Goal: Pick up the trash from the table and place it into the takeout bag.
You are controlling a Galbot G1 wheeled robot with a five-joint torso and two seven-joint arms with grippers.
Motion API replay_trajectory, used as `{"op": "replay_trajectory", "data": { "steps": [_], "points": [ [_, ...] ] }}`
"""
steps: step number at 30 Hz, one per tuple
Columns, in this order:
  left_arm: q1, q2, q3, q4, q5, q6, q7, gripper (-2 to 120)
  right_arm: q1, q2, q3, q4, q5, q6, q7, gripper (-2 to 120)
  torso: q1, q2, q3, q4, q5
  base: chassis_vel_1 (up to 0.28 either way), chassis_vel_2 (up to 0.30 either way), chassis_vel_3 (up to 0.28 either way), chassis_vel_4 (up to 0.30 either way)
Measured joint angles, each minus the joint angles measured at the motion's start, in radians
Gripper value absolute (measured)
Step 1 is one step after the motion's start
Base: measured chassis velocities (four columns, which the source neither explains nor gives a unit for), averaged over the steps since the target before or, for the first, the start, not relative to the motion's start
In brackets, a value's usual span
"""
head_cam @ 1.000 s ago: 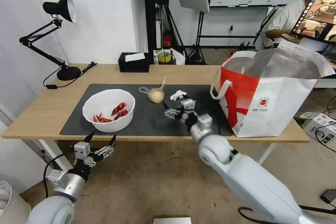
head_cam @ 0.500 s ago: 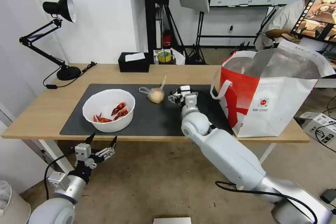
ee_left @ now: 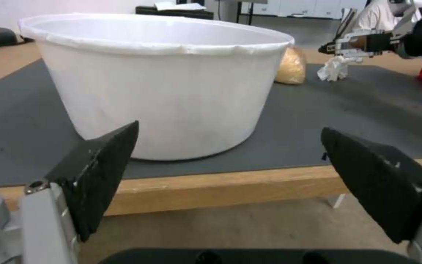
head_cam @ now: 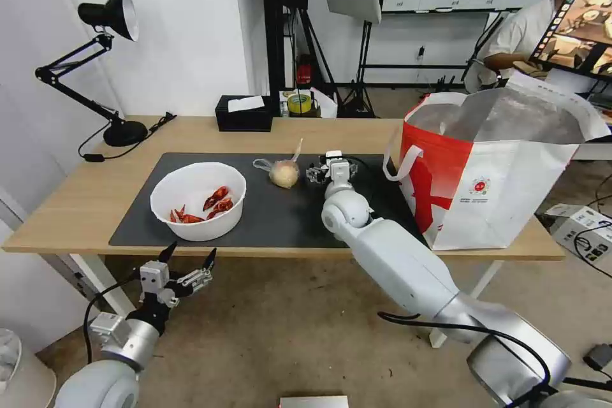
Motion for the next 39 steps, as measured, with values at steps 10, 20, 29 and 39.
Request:
{"op": "replay_trajectory", "data": {
  "steps": [10,20,29,39],
  "points": [
    [-0.001,0.006,0.002,0.003,0.000,0.000,0.000,100,0.018,0.039,0.003,-0.064,0.001,-0.019,-0.009,100,0.000,0.000,0.000,0.0000,0.0000,0.000,0.000,0.000,0.000],
    [-0.002,0.004,0.005,0.006,0.000,0.000,0.000,100,0.033,0.054,0.003,-0.083,0.015,-0.047,-0.015,100,0.000,0.000,0.000,0.0000,0.0000,0.000,0.000,0.000,0.000],
    [-0.001,0.005,0.004,0.005,0.000,0.000,0.000,100,0.039,0.067,0.007,-0.093,0.035,-0.080,-0.014,100,0.000,0.000,0.000,0.0000,0.0001,0.000,0.000,0.000,0.000],
    [-0.006,0.010,0.010,0.010,0.000,-0.001,0.000,100,0.032,0.071,0.022,-0.103,0.035,-0.088,-0.015,100,0.000,0.000,0.000,0.0000,0.0001,0.000,0.000,0.000,0.000]
  ]
}}
